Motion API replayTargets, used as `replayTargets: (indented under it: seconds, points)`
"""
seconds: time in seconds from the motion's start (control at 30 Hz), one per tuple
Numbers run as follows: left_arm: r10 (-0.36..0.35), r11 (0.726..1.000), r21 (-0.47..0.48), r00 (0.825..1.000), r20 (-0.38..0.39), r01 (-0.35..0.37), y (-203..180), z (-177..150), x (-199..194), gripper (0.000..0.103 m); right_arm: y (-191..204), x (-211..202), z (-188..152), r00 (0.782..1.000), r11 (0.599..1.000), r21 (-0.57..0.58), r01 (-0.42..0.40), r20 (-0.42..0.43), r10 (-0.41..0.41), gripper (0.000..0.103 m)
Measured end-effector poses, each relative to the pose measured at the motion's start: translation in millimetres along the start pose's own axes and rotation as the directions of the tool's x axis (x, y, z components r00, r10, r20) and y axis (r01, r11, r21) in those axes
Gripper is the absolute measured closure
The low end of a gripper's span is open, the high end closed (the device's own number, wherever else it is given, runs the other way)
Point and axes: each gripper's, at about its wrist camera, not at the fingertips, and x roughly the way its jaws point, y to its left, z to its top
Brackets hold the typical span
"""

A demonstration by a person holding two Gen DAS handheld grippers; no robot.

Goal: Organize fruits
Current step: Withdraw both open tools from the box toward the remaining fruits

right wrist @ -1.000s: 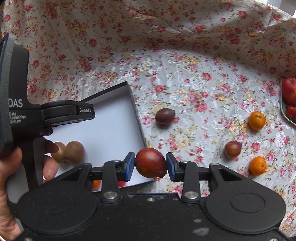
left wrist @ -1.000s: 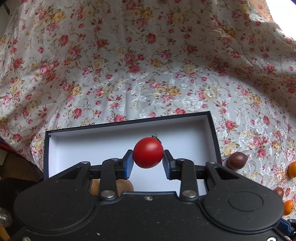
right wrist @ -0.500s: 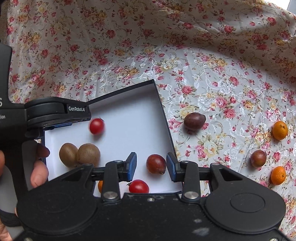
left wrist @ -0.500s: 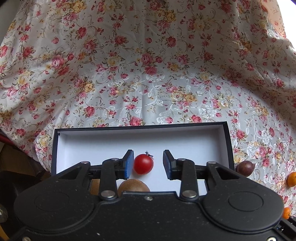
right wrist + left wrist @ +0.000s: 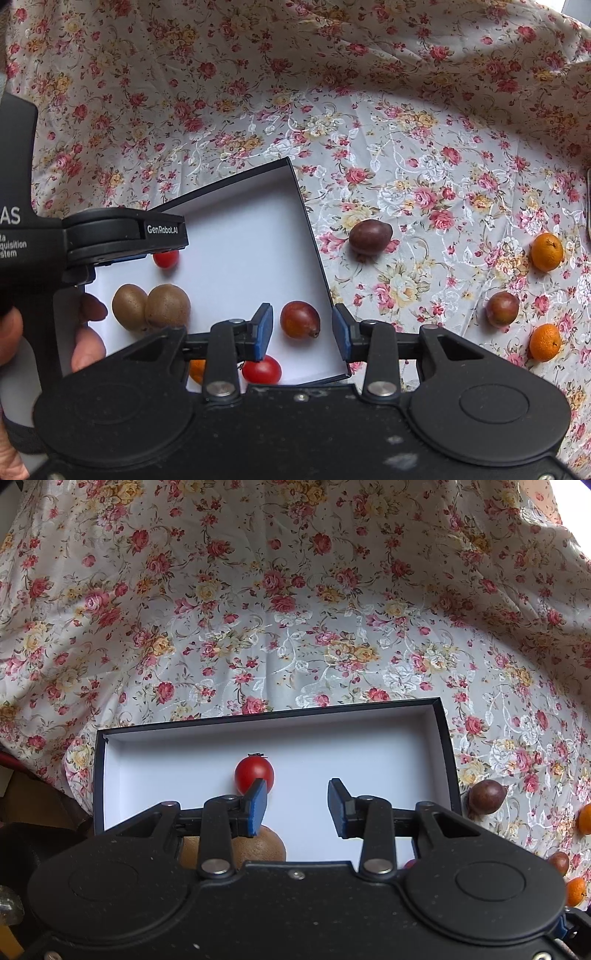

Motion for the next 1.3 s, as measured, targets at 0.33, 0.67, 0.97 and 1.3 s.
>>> replayTargets:
  seconds: [0.33,0.67,0.97,1.3]
  points:
    - [-0.009,1.000,0.025,1.000,-0.007,0.009,-17.3,-0.9,-4.0,0.056,-13.5,0.2,-3.5,1.000,1.000,0.026,0.008,-0.030,-0.008,0.064]
    - [-0.032,0.997,0.075,0.999,-0.003,0.032,-47.2,-5.3,-12.0,0.056,-50.7,-2.3,-4.5,0.996,0.992,0.107,0.062,-0.068,-0.055,0.064]
    - [-0.052,0.991,0.122,0.999,-0.006,0.052,-78.7,-12.2,-16.8,0.056,-94.1,-7.6,-8.7,0.991,0.974,0.196,0.112,-0.098,-0.094,0.064]
    - [-0.078,0.971,0.224,0.997,-0.019,0.080,-129.2,-30.4,-21.1,0.056,-140.3,-20.6,-19.5,0.987,0.950,0.276,0.145,-0.110,-0.119,0.064]
